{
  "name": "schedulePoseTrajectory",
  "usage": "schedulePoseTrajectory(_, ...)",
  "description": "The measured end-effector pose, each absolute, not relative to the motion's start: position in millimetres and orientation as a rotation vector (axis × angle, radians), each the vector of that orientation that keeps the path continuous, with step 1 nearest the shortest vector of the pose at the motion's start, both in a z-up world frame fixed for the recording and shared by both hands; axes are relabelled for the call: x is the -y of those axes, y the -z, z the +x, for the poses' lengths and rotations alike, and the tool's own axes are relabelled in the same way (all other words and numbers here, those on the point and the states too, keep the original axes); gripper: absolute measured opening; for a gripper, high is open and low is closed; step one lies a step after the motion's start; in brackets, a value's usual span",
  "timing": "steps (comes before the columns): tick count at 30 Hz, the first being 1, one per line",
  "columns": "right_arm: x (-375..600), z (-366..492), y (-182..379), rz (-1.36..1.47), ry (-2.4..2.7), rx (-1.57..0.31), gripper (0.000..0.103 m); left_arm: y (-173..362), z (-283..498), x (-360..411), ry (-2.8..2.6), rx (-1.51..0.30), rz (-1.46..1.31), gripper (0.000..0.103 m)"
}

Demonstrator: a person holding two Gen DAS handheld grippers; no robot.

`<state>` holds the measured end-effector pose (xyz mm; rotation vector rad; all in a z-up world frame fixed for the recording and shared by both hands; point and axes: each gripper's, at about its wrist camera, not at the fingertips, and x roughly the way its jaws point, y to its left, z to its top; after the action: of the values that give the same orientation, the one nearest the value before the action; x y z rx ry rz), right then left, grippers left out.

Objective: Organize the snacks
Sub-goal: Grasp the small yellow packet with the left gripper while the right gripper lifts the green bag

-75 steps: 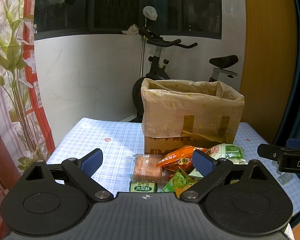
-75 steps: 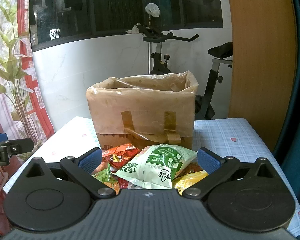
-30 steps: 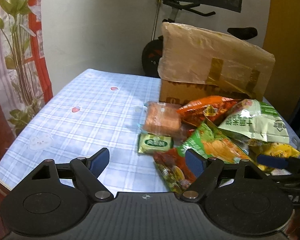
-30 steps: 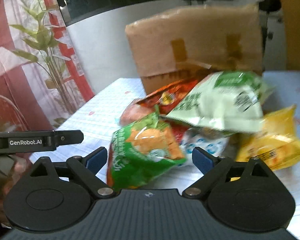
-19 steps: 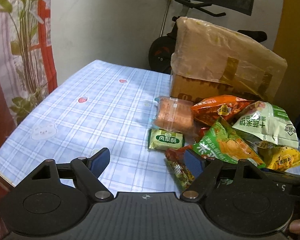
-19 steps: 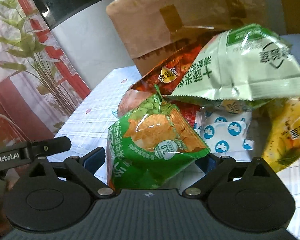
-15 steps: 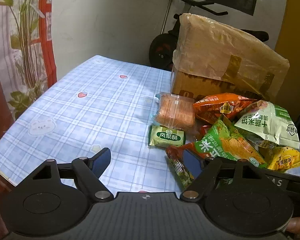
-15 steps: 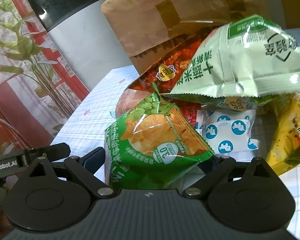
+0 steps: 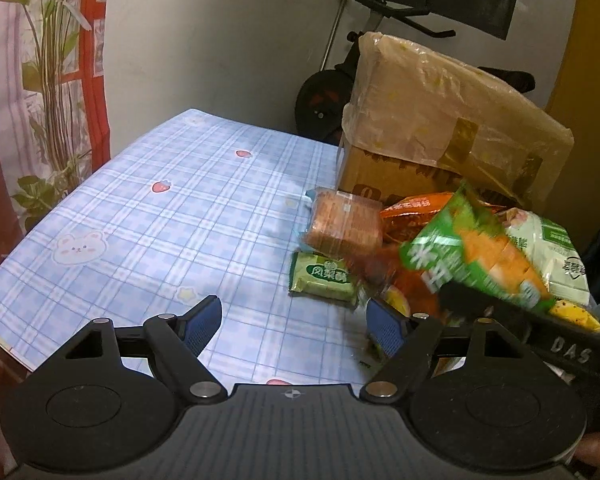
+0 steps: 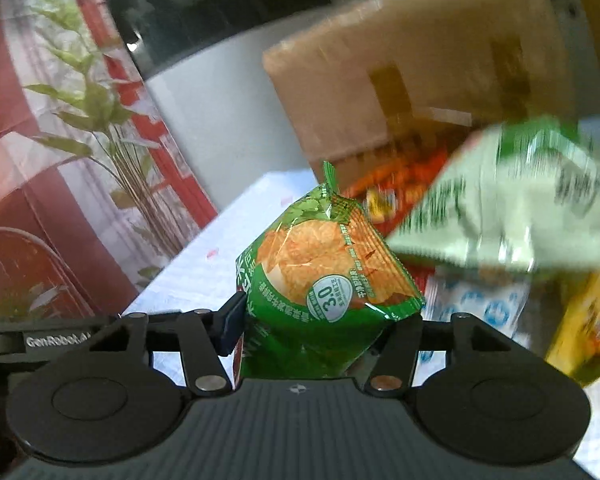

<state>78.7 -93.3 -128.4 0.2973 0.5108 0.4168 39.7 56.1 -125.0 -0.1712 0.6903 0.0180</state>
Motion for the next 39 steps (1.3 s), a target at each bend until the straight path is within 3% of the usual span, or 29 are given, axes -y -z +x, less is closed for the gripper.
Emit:
schedulePoseTrajectory(9,103.9,32.5,100.5,0.117,-0.321,-0.294,0.058,139.1,48.5,-33.8,0.112,-0.753,-0.122,0.081)
schedulePoseTrajectory(15,115.1,24.0,101.0,0.145,-0.288,-0.289,0.058,156.0,64.3,-13.4,0.284,-0.765,0.145,0.08)
schedulePoseTrajectory(24,125.1,22.1,103.8,0.181,-0.289,-0.289,0.058,173.3,45.5,4.2,0.473,-0.765,0.225,0.08)
schedulePoseTrajectory(26,125.4,22.3,104.0,0.181,-0.292,-0.29,0.058,176.2,41.5,10.5,0.498,-0.763,0.252,0.075)
schedulePoseTrajectory(28,125.1,22.7,103.7,0.181,-0.293,-0.292,0.058,179.6,41.3,15.6,0.51,-0.766,0.281,0.06)
schedulePoseTrajectory(39,125.5,25.0,104.0,0.179,-0.301,-0.298,0.058,186.4,37.5,19.0,0.582,-0.779,0.286,0.06)
